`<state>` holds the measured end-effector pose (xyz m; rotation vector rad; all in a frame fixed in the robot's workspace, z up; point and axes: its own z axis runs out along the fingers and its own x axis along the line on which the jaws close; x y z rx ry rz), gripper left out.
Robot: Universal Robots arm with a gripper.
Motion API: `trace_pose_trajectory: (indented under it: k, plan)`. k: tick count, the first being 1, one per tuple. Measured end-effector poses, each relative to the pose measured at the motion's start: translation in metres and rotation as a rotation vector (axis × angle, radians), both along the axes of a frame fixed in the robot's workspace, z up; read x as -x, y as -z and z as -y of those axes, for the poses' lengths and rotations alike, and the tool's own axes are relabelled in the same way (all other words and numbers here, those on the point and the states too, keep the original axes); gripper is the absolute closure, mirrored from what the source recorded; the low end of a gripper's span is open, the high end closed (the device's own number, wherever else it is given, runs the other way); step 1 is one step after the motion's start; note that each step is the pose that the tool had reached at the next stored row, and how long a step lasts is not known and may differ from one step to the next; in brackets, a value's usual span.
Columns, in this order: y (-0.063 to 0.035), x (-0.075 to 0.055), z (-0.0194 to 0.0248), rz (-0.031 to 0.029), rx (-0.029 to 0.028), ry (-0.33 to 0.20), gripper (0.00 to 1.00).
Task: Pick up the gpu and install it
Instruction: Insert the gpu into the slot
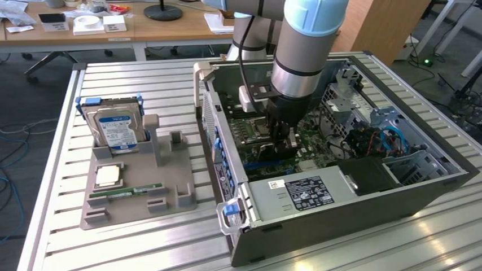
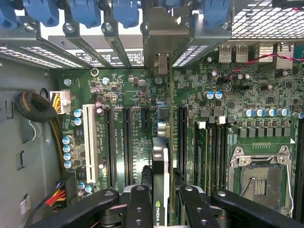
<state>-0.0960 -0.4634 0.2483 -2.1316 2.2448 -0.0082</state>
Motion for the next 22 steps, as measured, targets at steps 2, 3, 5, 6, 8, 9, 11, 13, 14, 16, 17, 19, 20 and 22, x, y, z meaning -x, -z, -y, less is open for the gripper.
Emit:
trace_pose_trajectory:
  k: [2, 3, 5, 6, 8, 9, 11, 13, 14, 16, 17, 19, 20, 22]
  plan:
    - [0.0001, 0.0, 0.0, 0.0002, -0.0002, 0.0, 0.73]
    - [0.0002, 0.0004, -0.0001, 0.0004, -0.0004, 0.0, 0.73]
    - [0.0003, 0.0013, -0.0001, 0.0014, -0.0006, 0.001, 0.73]
    - [0.0002, 0.0016, -0.0001, 0.0017, -0.0006, 0.001, 0.73]
    - [0.0, 0.002, 0.0, 0.0026, -0.0006, 0.002, 0.73]
    - [0.0, 0.0021, -0.0001, 0.0031, -0.0008, 0.003, 0.73]
    - [-0.0005, 0.0024, 0.0, 0.0037, -0.0003, 0.004, 0.73]
    - [-0.0006, 0.0027, -0.0001, 0.0047, -0.0005, 0.006, 0.73]
    - [-0.0007, 0.0029, -0.0001, 0.0053, -0.0005, 0.008, 0.73]
    - [-0.0009, 0.0033, -0.0001, 0.0062, -0.0003, 0.01, 0.73]
    - [-0.0009, 0.0035, 0.0, 0.0065, -0.0002, 0.011, 0.73]
    - [-0.0008, 0.0038, 0.0, 0.0067, -0.0002, 0.015, 0.73]
    - [-0.0004, 0.004, 0.0, 0.0069, -0.0002, 0.018, 0.73]
    - [0.0003, 0.0042, 0.0, 0.0066, 0.0003, 0.023, 0.73]
